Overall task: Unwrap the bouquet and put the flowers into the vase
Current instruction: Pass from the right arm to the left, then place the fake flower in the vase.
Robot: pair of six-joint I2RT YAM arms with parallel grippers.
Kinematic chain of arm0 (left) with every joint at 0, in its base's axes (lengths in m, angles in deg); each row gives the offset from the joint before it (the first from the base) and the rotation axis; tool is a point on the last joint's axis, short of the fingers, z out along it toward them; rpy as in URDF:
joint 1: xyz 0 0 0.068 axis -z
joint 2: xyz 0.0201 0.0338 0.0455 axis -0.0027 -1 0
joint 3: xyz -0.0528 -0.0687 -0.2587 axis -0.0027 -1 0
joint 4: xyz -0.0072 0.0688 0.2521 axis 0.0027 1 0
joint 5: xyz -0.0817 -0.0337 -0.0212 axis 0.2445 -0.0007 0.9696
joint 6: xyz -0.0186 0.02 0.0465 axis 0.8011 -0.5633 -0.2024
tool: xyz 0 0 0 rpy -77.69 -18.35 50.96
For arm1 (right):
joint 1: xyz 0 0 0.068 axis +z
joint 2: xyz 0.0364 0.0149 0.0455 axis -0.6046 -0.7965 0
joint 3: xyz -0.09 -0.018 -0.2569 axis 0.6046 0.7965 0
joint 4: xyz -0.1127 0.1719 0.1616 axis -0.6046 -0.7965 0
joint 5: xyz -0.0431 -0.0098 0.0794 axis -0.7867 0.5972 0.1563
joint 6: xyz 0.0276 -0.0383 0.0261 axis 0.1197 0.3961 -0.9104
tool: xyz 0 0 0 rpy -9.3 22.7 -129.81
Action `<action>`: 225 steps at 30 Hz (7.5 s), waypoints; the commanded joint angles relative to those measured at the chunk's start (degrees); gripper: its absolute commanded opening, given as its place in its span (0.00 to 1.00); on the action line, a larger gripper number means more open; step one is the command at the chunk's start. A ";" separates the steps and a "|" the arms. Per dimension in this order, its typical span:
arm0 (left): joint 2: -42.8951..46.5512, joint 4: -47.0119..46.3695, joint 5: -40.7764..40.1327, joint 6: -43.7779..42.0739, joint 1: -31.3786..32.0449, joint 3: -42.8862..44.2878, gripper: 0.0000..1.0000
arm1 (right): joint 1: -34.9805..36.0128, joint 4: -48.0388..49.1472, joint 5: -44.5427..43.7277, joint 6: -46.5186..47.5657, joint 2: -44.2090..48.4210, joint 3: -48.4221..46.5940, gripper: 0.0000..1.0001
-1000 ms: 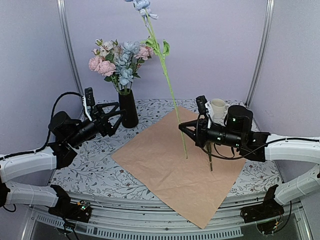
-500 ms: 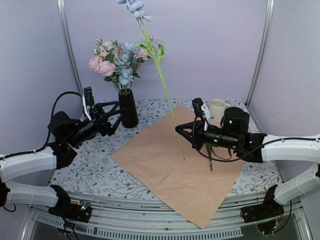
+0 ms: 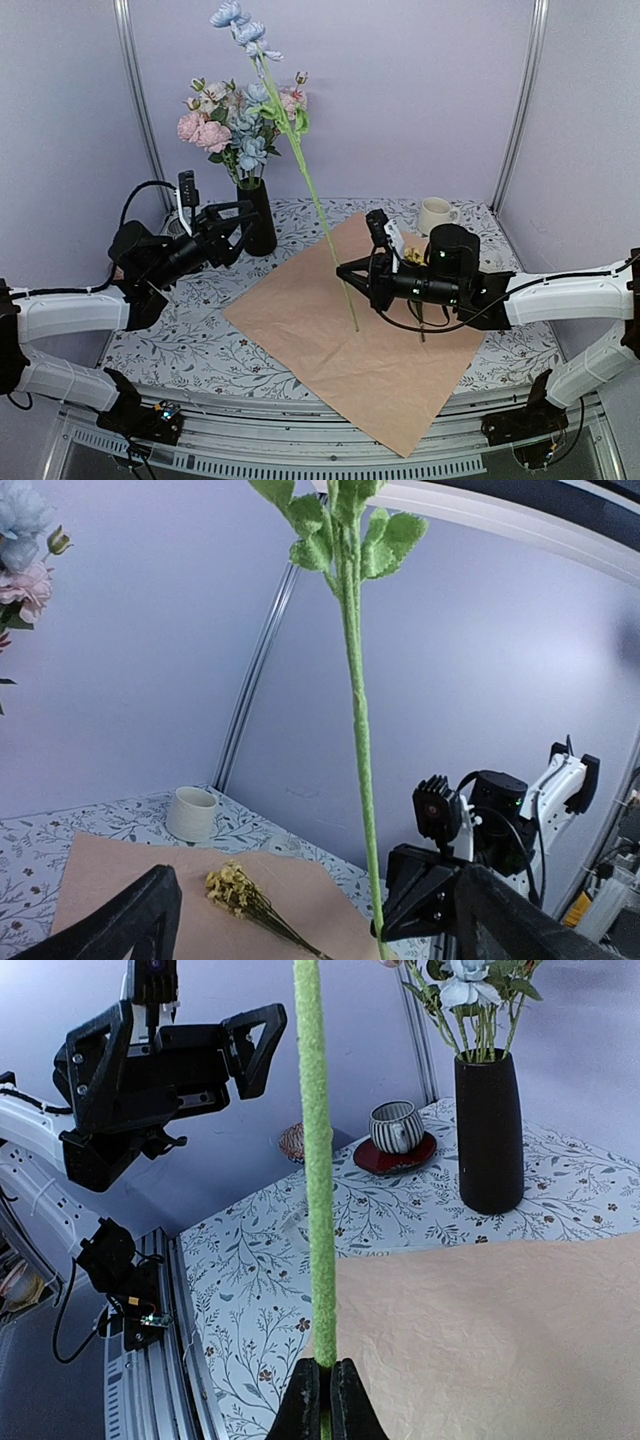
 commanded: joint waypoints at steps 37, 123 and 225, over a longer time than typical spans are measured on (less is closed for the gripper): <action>-8.53 -9.28 3.32 6.01 1.71 7.04 0.00 | 6.81 2.70 0.78 2.07 -8.45 -3.35 0.04; -8.58 18.02 -34.96 -39.73 -8.37 39.18 0.00 | -5.13 13.15 -35.75 14.82 -3.38 13.18 0.99; -18.49 20.49 -28.66 -19.52 -10.85 17.42 0.44 | -5.05 9.56 -31.10 15.08 -6.18 10.19 0.99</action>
